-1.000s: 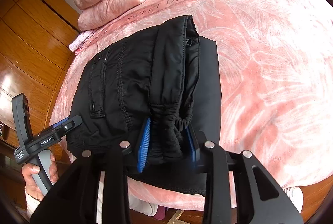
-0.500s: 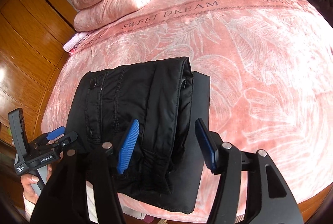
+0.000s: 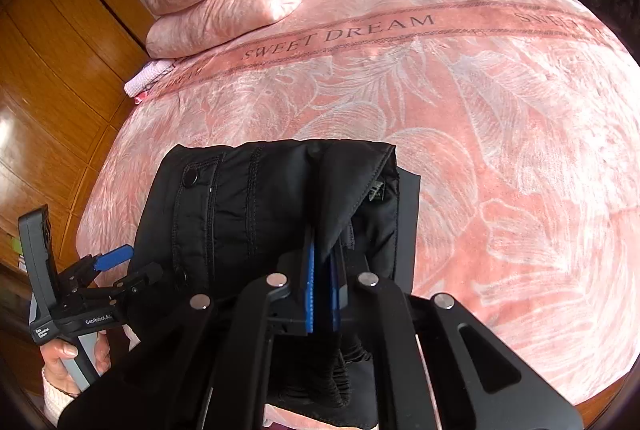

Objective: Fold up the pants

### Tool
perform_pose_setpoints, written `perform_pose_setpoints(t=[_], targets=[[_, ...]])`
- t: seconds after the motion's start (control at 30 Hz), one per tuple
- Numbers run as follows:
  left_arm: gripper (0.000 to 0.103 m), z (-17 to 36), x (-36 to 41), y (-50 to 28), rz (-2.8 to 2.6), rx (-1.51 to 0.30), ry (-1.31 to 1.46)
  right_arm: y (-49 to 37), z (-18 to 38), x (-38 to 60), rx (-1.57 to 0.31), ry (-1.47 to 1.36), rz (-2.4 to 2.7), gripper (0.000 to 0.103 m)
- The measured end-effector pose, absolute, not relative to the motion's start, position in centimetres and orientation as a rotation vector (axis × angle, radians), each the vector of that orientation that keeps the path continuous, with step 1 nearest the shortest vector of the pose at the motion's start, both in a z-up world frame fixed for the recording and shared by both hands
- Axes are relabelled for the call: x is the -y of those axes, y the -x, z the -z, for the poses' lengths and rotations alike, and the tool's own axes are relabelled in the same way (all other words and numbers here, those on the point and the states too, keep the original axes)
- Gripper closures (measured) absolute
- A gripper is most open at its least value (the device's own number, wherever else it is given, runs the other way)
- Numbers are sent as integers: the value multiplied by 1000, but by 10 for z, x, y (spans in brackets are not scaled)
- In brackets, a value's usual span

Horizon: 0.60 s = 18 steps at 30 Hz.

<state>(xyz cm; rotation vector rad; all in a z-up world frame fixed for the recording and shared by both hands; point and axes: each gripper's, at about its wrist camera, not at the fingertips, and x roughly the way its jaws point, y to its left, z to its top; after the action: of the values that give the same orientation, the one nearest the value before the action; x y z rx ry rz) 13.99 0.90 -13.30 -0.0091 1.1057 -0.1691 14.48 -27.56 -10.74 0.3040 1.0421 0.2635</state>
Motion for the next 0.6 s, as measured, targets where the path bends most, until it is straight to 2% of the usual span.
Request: perform_pose_setpoints(t=[0.13, 0.17, 0.23, 0.3, 0.37, 0.6], targets=[[9, 137, -9, -140, 165, -1111, -3, -147, 125, 272, -1085, -283, -247, 95], [9, 138, -8, -139, 162, -1111, -11, -146, 126, 271, -1087, -269, -243, 87], [9, 138, -9, -138, 161, -1113, -12, -141, 125, 272, -1081, -275, -245, 80], [9, 137, -10, -133, 158, -1117, -5, -134, 121, 273, -1073, -263, -242, 78], [9, 136, -10, -127, 157, -1122, -8, -125, 118, 273, -1077, -240, -218, 69], [9, 139, -5, -101, 156, -1125, -59, -86, 121, 262, -1109, -167, -185, 61]])
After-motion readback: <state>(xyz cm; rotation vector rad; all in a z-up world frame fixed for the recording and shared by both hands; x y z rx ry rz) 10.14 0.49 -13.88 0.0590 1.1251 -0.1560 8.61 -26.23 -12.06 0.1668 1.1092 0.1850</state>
